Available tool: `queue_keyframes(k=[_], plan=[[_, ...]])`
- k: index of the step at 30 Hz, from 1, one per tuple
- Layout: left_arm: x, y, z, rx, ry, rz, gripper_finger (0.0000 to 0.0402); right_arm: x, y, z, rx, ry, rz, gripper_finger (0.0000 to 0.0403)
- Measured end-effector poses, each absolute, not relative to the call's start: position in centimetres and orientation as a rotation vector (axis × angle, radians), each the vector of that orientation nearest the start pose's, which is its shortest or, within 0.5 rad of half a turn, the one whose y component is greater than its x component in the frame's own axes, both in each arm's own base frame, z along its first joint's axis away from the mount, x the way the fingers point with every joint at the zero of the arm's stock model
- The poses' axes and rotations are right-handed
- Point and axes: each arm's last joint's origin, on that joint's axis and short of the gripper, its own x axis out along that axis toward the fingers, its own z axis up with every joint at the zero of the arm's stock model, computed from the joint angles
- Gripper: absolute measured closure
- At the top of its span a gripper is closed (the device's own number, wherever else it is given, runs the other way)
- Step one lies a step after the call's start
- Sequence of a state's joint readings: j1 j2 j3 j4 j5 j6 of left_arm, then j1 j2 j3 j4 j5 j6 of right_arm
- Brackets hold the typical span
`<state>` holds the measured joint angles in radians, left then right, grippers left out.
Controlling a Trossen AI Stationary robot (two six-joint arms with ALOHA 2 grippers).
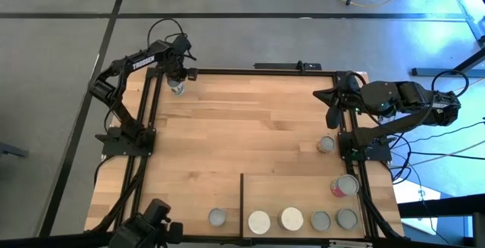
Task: Pick and place cans onto a shelf
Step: Put the canned mixed vegetables on the shelf
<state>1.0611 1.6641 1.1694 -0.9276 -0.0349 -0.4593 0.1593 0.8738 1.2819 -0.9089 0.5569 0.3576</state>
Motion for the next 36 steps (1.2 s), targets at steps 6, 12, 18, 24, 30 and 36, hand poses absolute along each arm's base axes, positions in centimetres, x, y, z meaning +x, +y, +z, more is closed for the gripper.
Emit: queue_keyframes(k=[6,12,18,24,30,36], plan=[[14.7,26.5,20.6,-1.007,1.150,1.145,0.0364,13.4,0.6,41.5,0.175,0.379,-0.465,0.0398],[14.6,26.5,20.5,-0.958,1.194,1.099,0.0395,13.4,0.6,41.6,0.151,0.380,-0.459,0.0398],[14.4,26.1,20.7,-0.934,1.234,1.050,0.0398,13.4,0.6,41.6,0.126,0.386,-0.454,0.0398],[14.5,24.5,22.7,-0.885,1.277,0.976,0.0400,13.4,0.6,41.6,0.132,0.384,-0.454,0.0398],[15.7,23.4,25.9,-0.744,1.384,0.924,0.0400,13.4,0.6,41.6,0.132,0.384,-0.454,0.0398],[19.1,22.2,30.3,-0.542,1.308,0.800,0.0401,13.4,0.6,41.6,0.132,0.384,-0.454,0.0398]])
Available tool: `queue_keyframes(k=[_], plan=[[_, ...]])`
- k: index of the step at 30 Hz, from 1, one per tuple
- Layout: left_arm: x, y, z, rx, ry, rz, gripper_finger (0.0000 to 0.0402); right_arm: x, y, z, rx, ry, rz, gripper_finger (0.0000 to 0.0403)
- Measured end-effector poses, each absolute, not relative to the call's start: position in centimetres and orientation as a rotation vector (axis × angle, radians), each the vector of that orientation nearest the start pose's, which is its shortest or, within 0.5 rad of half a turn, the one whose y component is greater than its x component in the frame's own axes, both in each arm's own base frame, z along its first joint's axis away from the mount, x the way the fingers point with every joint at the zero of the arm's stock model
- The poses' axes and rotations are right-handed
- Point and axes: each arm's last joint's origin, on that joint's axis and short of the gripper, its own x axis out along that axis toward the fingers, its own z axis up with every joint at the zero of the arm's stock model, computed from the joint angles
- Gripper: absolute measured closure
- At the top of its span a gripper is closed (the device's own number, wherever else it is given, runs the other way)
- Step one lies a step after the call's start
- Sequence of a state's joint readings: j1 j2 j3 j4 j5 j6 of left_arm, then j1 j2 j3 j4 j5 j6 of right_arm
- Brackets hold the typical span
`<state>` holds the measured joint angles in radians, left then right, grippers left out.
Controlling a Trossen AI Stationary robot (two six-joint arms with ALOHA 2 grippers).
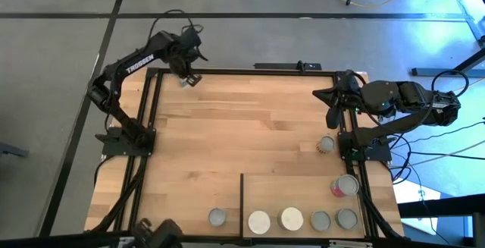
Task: Pick and place cans onto a shelf
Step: Put the canned mixed vegetables on the shelf
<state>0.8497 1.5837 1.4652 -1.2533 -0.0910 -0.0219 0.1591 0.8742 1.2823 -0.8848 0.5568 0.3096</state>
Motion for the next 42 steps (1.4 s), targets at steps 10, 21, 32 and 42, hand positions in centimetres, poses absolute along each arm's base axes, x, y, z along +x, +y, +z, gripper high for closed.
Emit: queue_keyframes(k=[10,21,32,42], plan=[[23.8,16.9,39.2,-0.239,1.111,0.597,0.0401,13.4,0.6,41.6,0.133,0.383,-0.454,0.0398],[26.4,8.9,45.2,0.033,0.915,0.318,0.0401,13.4,0.5,41.6,0.127,0.378,-0.477,0.0398],[28.8,3.5,46.1,0.207,0.792,0.130,0.0401,13.4,0.5,41.6,0.148,0.375,-0.496,0.0398],[33.0,0.8,44.6,0.176,0.721,0.029,0.0401,13.4,0.7,41.4,0.160,0.410,-0.408,0.0398]])
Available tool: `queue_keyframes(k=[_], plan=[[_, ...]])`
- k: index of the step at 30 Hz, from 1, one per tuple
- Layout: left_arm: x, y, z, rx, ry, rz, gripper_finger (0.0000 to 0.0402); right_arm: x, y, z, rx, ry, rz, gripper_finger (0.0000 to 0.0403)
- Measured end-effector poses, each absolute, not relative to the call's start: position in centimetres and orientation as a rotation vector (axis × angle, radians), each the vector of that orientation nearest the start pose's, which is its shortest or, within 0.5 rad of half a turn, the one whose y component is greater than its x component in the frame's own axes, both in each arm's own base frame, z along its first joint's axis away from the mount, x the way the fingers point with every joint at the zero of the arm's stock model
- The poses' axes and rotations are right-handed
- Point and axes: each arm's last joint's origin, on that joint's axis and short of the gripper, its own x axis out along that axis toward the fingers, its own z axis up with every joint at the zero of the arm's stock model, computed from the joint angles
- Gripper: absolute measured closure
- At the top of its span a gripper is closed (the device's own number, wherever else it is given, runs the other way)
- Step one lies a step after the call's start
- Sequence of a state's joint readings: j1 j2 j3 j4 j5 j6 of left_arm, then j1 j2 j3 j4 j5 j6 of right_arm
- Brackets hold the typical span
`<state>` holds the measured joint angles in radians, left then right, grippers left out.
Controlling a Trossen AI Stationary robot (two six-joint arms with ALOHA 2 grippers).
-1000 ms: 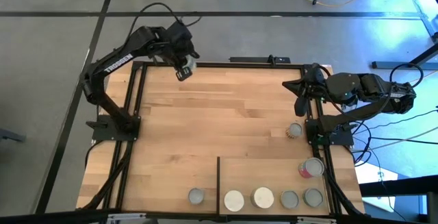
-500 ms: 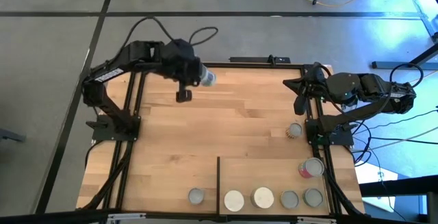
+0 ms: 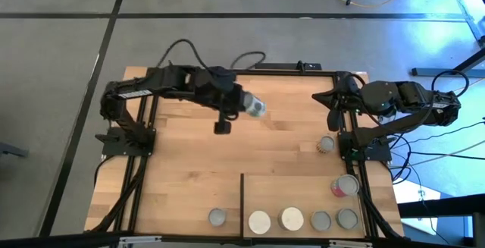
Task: Pick and place cans onto a shelf
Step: Put the canned mixed vegetables on the shelf
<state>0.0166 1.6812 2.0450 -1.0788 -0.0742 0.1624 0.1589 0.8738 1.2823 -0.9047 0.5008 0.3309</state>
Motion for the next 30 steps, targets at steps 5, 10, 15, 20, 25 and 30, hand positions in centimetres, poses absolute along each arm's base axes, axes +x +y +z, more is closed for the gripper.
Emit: queue_keyframes(k=[5,10,15,20,25,30], plan=[[35.5,-0.2,42.5,0.147,0.751,-0.100,0.0401,13.5,1.1,41.3,0.139,0.449,-0.289,0.0392],[37.7,-0.5,39.8,0.152,0.821,-0.247,0.0401,14.1,1.3,41.0,0.061,0.490,-0.221,0.0385],[38.4,-0.7,39.1,0.200,0.805,-0.375,0.0401,15.5,1.6,40.3,-0.022,0.550,-0.190,0.0383],[38.6,0.2,39.1,0.207,0.773,-0.422,0.0401,17.6,2.0,39.3,-0.078,0.628,-0.149,0.0370],[38.8,1.3,38.9,0.184,0.739,-0.511,0.0401,20.0,2.4,38.3,-0.188,0.670,-0.089,0.0345],[38.9,2.1,38.7,0.185,0.720,-0.555,0.0401,22.2,2.8,37.5,-0.295,0.672,-0.023,0.0334]])
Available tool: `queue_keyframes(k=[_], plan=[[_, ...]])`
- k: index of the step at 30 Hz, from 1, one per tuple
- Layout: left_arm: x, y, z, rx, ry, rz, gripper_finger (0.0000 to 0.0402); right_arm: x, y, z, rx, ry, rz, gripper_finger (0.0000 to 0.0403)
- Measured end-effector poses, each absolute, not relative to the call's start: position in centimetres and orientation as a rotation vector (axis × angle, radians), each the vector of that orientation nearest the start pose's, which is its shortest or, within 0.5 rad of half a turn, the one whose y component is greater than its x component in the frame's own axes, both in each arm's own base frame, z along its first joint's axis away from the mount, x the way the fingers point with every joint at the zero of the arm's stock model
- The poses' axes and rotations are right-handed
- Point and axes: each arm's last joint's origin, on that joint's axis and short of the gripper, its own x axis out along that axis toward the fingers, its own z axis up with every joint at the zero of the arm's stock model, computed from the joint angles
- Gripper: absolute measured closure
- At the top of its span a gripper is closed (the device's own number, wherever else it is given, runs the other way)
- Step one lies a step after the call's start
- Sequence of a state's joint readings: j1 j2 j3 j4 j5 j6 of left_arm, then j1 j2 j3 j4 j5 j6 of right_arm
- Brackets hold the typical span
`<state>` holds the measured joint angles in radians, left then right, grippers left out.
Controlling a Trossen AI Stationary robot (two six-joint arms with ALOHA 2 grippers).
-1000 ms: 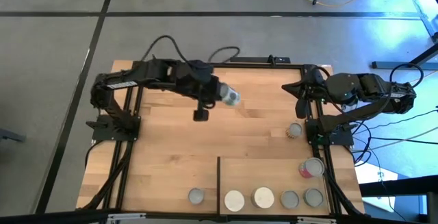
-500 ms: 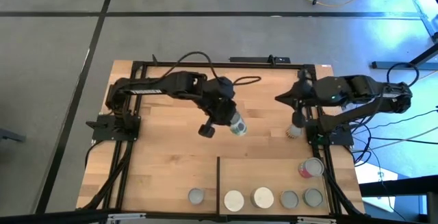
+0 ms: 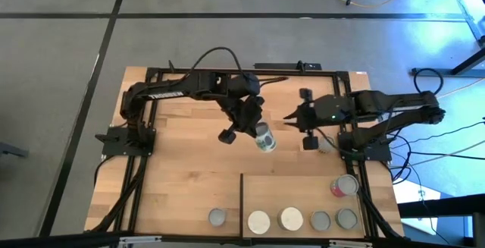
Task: Pick and place cans onto a shelf
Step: Put the canned mixed vegetables on the shelf
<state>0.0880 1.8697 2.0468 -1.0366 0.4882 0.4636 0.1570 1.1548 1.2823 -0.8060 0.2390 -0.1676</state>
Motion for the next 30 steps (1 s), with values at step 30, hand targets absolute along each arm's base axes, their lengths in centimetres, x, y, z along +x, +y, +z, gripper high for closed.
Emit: queue_keyframes(k=[30], plan=[[40.0,2.3,36.4,0.134,0.727,-0.752,0.0401,28.2,0.5,34.4,-0.225,0.622,0.458,0.0334]])
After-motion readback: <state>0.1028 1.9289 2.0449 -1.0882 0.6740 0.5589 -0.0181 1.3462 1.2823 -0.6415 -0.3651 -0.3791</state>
